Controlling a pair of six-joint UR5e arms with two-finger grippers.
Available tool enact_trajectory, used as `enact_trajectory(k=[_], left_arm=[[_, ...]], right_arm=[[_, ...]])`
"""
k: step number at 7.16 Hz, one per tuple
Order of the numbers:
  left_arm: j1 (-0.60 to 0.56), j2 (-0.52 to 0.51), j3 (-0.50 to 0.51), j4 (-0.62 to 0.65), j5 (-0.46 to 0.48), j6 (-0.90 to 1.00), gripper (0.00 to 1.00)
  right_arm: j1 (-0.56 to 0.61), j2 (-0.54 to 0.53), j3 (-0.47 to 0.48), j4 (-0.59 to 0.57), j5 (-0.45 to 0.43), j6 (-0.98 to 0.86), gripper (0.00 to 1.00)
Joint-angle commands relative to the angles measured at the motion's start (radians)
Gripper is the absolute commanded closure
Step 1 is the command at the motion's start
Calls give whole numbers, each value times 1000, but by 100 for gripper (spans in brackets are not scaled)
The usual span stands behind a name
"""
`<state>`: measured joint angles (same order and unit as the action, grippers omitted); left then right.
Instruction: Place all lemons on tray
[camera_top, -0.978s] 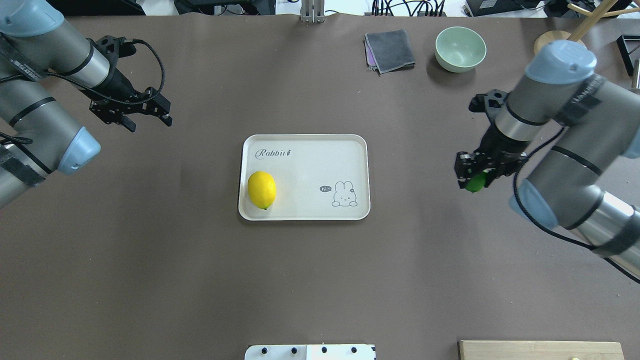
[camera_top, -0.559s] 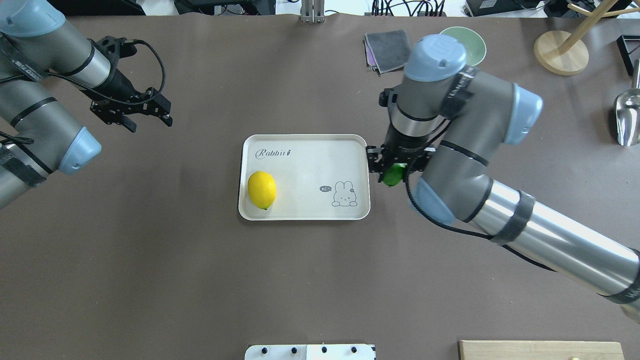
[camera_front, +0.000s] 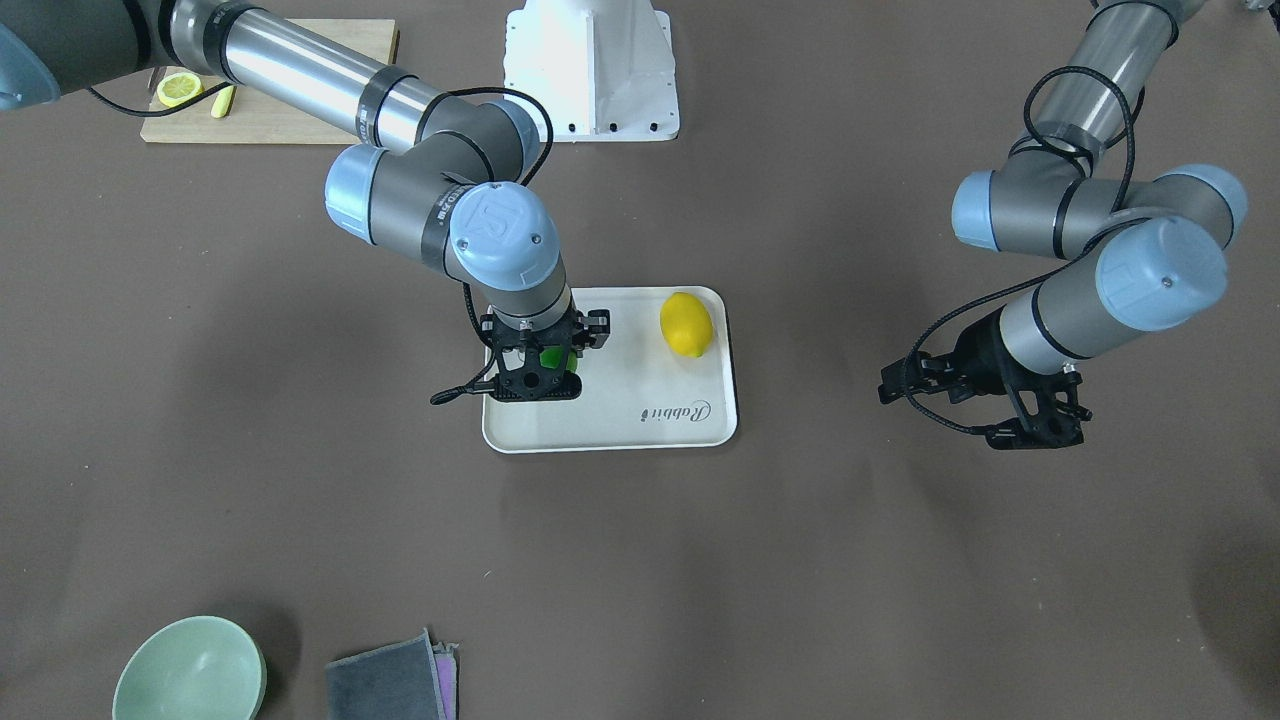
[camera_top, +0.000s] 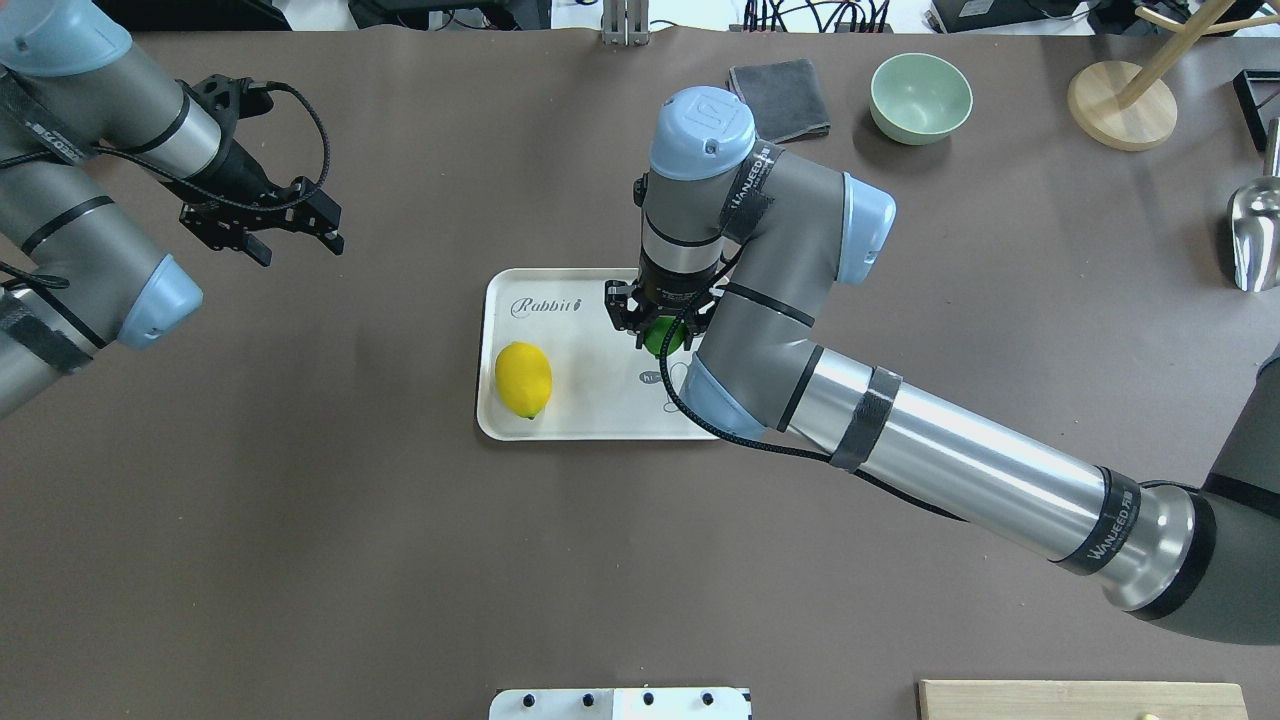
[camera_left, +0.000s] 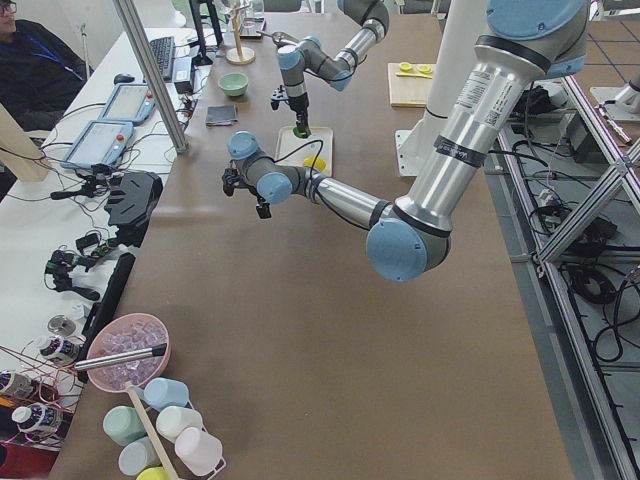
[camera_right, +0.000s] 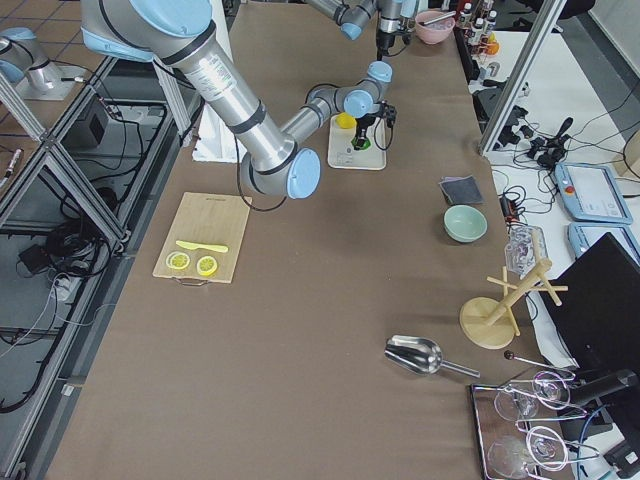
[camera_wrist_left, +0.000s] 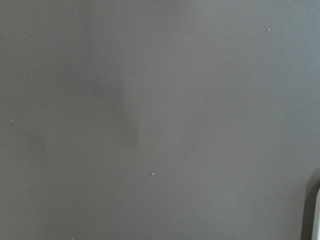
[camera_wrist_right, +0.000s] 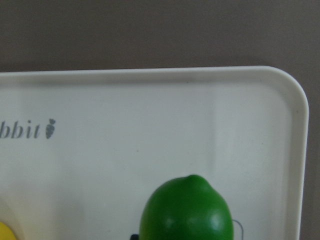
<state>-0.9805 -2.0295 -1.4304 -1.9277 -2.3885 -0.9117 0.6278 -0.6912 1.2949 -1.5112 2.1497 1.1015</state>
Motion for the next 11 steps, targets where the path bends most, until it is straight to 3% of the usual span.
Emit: enact_trajectory(k=[1, 4, 7, 10, 11], left_arm=[[0, 0, -1, 0, 0, -2, 2], [0, -1, -2, 0, -3, -3, 2], [-4, 8, -10, 0, -8, 8, 2], [-87, 46, -12, -2, -47, 61, 3], [-111, 98, -10, 0, -52, 193, 3]], right_arm=[[-5, 7, -5, 3, -10, -5, 0], [7, 13, -6, 3, -11, -6, 0], [139, -23, 4, -1, 42, -102, 0], [362, -409, 257, -1, 128, -477, 0], [416, -558, 352, -1, 147, -600, 0]])
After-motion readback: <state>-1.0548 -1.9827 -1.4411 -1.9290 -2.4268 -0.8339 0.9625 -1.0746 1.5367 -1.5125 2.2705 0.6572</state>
